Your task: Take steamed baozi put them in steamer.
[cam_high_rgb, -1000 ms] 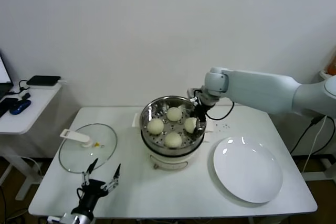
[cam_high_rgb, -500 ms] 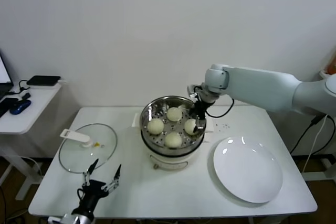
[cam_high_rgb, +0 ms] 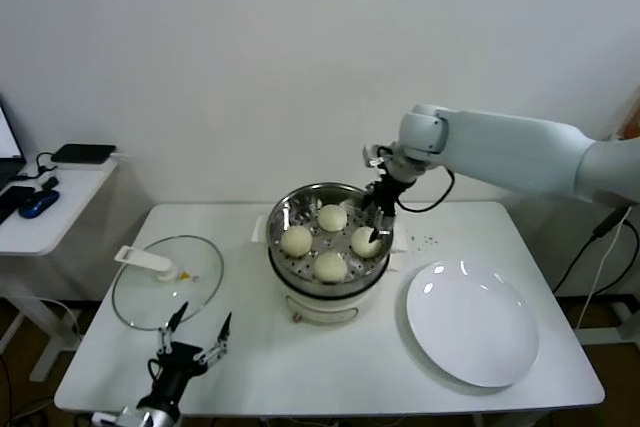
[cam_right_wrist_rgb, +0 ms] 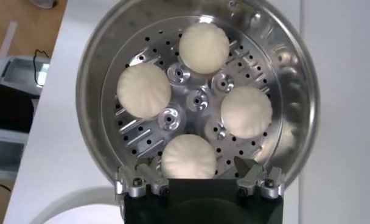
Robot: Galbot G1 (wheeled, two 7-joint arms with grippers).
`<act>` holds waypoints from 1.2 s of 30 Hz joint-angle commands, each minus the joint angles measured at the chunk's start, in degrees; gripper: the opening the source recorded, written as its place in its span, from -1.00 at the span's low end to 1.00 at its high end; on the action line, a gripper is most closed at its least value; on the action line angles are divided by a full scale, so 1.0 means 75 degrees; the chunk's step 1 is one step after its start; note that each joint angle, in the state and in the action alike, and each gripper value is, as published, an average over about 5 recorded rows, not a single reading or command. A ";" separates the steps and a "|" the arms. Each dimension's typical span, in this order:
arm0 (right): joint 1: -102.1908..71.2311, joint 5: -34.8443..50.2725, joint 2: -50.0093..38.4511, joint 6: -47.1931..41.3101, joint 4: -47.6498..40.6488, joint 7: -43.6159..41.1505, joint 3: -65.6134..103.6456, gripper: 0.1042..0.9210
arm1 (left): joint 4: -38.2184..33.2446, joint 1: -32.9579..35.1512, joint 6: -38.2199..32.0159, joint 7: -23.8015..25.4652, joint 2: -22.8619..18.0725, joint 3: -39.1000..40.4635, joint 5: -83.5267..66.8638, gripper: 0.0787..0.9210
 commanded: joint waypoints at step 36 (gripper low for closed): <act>-1.2139 -0.1610 -0.3977 0.1991 0.4523 0.6146 1.3993 0.76 | -0.0500 0.0299 -0.0014 -0.0095 -0.0716 0.0048 0.0509 0.77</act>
